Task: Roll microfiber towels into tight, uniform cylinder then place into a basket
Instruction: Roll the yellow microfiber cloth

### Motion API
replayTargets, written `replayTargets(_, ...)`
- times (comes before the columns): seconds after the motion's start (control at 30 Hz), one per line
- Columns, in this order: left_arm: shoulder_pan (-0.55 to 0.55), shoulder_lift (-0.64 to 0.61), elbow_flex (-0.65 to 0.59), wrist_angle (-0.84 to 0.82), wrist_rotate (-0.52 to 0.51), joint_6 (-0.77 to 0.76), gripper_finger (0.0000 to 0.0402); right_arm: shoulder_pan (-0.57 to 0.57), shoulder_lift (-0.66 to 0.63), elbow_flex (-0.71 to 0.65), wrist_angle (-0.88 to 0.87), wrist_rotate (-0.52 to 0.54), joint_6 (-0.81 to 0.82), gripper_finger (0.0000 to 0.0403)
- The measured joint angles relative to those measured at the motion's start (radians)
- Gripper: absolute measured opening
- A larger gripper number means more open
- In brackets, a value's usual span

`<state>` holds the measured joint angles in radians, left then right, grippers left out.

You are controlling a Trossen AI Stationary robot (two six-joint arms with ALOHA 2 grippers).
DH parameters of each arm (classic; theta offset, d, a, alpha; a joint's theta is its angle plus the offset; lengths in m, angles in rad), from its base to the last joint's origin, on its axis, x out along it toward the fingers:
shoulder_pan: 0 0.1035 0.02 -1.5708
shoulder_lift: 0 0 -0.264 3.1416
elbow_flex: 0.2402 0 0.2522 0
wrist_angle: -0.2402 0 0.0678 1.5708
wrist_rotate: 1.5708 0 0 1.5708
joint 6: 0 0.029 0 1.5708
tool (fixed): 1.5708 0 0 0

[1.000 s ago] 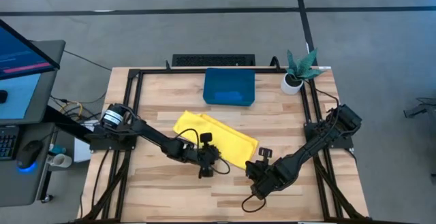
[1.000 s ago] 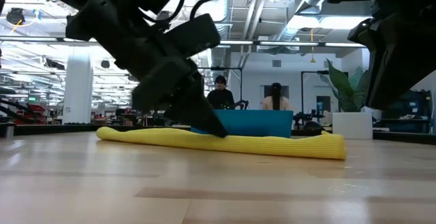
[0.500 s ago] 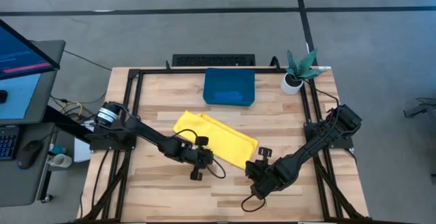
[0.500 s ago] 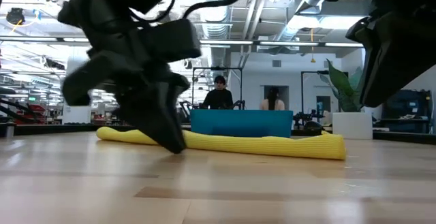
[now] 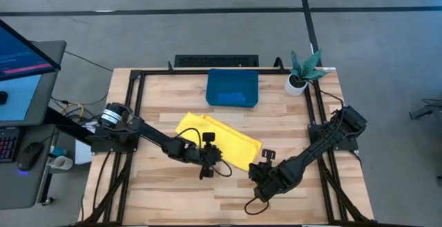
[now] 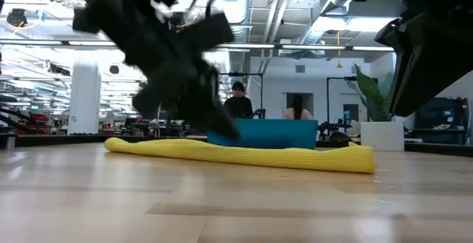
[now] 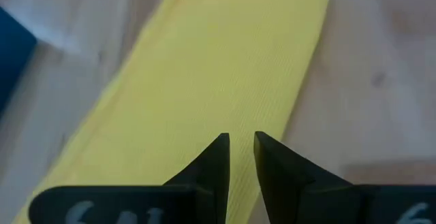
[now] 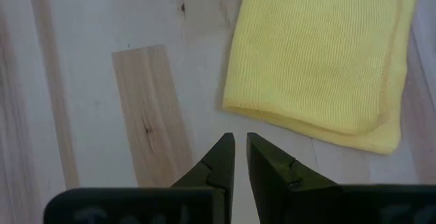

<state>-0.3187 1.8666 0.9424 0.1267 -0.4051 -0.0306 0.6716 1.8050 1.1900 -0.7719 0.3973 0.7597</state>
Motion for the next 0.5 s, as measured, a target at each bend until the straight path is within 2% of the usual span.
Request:
replayTargets(0.3,0.029,0.075,0.005,-0.015,0.070,-0.006,0.0061,0.000,0.000,0.000,0.000,0.000,0.000,0.0063)
replayTargets(0.5,-0.010,0.034,0.005,-0.160,0.095,0.093,0.0061,0.000,0.000,-0.001,0.003,0.000,0.000,0.0063)
